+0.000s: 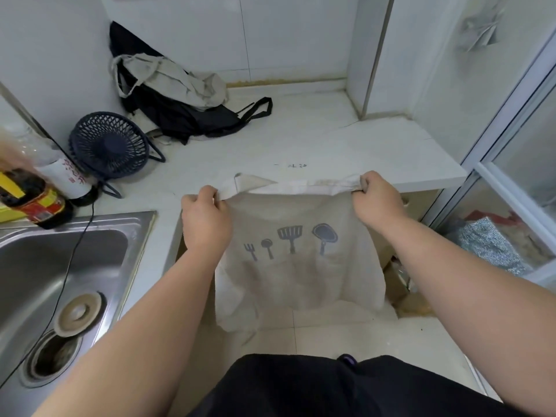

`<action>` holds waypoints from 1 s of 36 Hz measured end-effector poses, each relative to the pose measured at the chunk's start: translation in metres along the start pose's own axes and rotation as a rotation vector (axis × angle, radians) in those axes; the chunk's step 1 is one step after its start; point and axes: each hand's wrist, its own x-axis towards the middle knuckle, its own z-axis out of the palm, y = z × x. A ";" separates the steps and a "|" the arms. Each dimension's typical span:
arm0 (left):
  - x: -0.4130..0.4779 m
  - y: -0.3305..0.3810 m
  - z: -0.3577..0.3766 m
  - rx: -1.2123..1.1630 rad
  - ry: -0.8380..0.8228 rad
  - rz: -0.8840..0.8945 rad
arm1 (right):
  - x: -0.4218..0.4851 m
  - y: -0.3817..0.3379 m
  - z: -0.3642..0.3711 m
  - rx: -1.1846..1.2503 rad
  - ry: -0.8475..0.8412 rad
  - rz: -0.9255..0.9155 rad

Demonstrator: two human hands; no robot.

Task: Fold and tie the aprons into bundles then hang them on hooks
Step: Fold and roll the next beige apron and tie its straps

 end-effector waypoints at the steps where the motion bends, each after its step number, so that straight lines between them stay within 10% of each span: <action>1: 0.003 -0.002 -0.001 0.037 -0.005 -0.004 | 0.000 -0.001 -0.001 -0.052 -0.026 -0.020; 11: 0.018 0.011 -0.011 -0.071 -0.088 0.043 | 0.010 -0.032 -0.015 -0.071 0.035 -0.012; 24: 0.067 0.070 -0.022 -0.740 -0.141 -0.011 | 0.053 -0.076 -0.027 0.954 0.211 0.114; 36: 0.171 0.152 0.017 -0.772 -0.232 0.098 | 0.178 -0.098 -0.045 0.517 0.206 -0.239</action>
